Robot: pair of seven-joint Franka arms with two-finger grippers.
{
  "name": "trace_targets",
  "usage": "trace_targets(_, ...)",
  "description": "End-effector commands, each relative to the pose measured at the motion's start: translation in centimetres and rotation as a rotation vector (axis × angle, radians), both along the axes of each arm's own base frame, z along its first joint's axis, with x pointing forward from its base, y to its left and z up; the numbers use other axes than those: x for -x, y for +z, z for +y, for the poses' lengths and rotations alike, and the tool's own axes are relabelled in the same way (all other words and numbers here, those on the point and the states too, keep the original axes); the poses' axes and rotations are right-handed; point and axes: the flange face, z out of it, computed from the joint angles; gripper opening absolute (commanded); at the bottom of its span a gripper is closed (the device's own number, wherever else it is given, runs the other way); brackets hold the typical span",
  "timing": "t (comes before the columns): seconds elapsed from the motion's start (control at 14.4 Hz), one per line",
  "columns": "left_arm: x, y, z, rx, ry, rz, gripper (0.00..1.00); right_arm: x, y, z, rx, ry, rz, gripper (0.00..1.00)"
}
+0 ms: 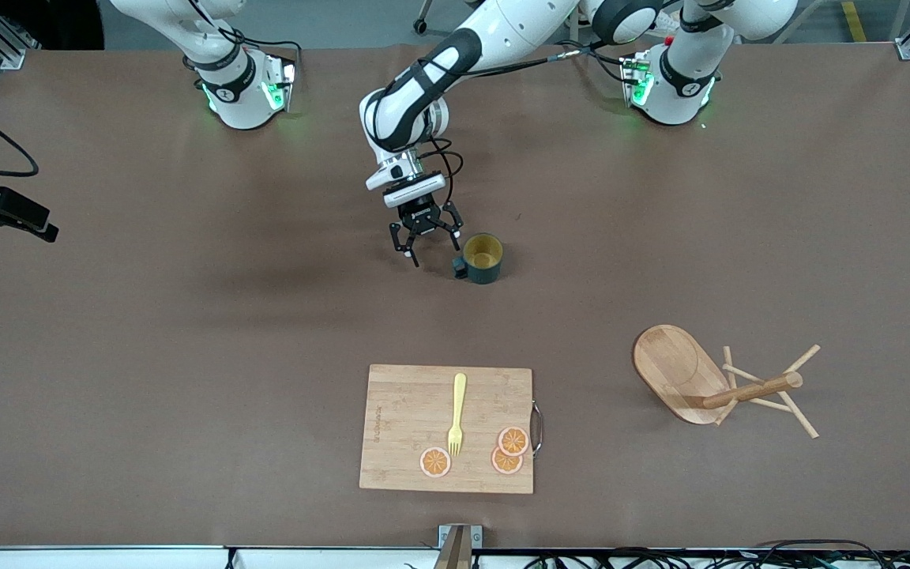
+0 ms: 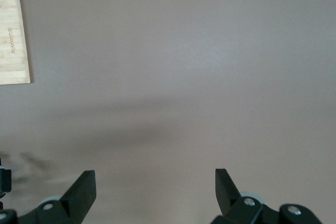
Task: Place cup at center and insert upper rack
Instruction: 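Lower the open left gripper beside the mug handle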
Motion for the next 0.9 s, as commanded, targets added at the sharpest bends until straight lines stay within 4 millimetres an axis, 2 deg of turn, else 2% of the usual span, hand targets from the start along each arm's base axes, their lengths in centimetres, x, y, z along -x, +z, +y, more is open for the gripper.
trace_targets(0.0, -0.5, -0.5, -0.5, -0.048, -0.043, -0.002, 1.00, 0.6, 0.3, 0.6, 0.018, 0.020, -0.004, 1.00)
trace_targets(0.84, -2.4, -0.9, 0.1, -0.087, -0.079, 0.012, 1.00, 0.5, 0.4, 1.1, 0.020, 0.030, -0.012, 1.00)
